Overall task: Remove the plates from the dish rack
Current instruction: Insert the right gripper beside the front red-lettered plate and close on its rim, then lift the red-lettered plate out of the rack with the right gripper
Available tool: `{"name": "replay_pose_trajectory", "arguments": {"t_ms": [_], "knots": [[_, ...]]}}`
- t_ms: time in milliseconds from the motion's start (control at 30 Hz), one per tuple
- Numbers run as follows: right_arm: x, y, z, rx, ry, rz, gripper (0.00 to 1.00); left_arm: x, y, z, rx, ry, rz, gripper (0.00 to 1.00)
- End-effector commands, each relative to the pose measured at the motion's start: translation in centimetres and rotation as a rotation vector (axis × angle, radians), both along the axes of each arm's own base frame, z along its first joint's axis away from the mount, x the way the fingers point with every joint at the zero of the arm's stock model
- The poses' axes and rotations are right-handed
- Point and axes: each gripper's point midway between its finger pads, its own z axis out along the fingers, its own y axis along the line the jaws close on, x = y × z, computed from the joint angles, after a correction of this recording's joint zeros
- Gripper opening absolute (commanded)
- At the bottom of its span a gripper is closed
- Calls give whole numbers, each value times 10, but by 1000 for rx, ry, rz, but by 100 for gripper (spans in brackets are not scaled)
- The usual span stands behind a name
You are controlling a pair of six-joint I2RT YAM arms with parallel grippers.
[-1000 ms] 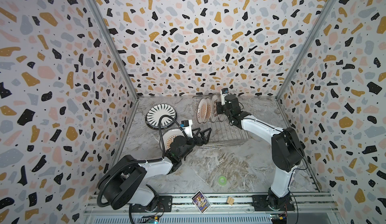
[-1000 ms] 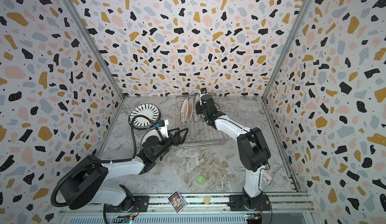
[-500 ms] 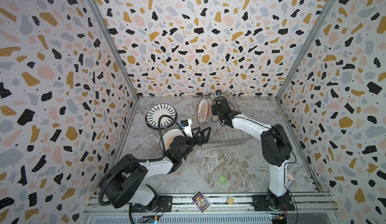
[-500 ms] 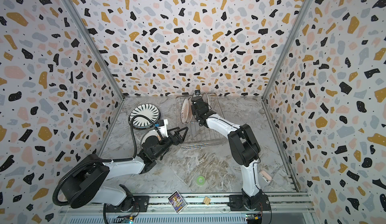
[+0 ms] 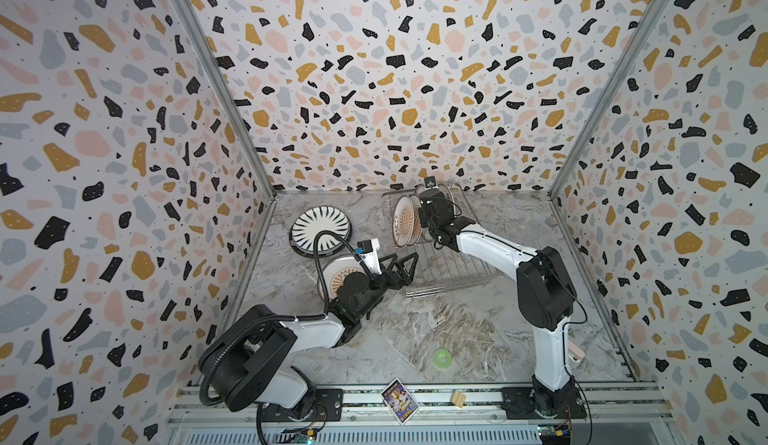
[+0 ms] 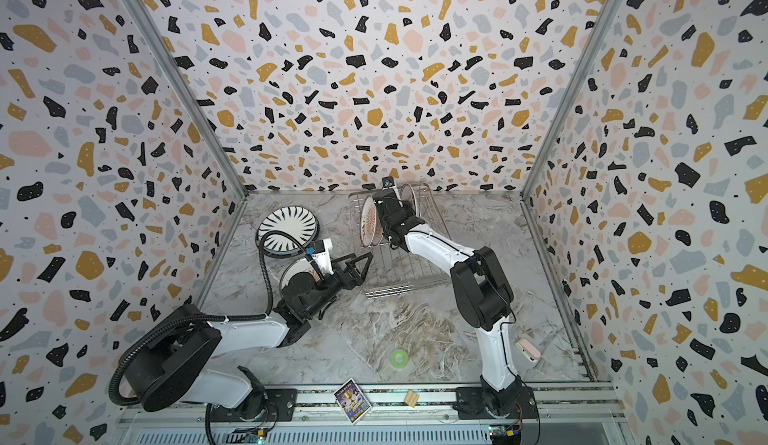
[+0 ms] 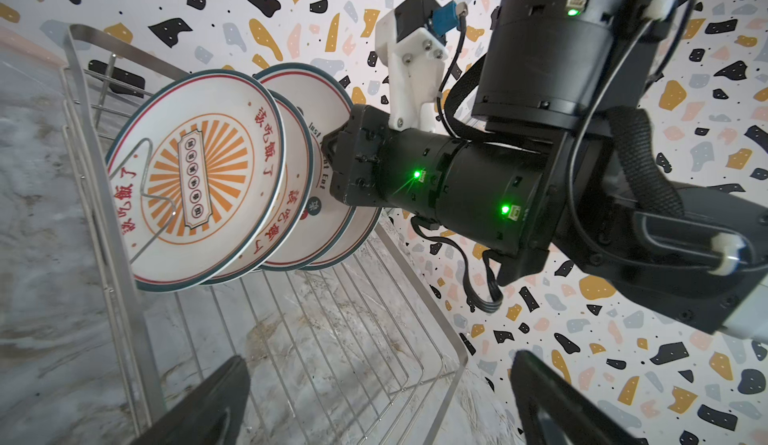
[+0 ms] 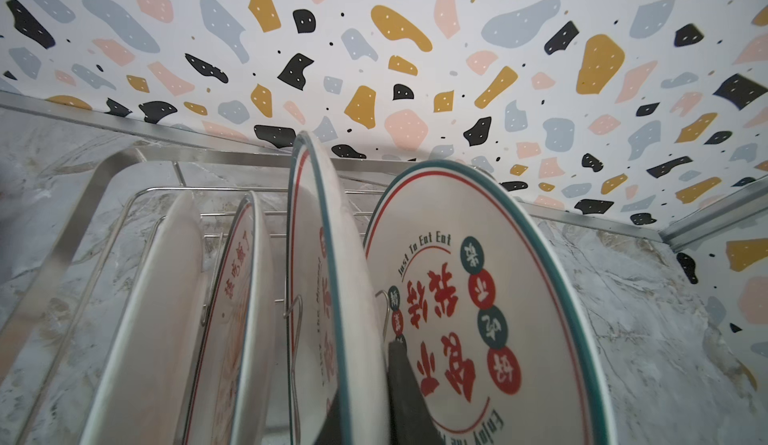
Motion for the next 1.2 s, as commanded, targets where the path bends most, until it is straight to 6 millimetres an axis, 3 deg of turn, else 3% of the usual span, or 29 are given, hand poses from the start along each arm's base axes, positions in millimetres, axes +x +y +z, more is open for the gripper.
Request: {"name": "replay_pose_trajectory", "arguments": {"t_ms": [0,433,767,967,1167], "knots": [[-8,-1,59,31,-122,-29,12,-1,7,11,-22,-49,33,100],[-50,-19,110,-13,-254,-82,11,-2,13,9,-18,-54,55,100],[-99,-41,142,70,-342,-59,9,-6,18,13,-9,-63,65,100],[-138,-57,158,186,-378,31,9,-10,29,21,-2,-78,98,100],[-168,-66,156,347,-366,198,8,-25,24,26,73,-125,26,100]]}}
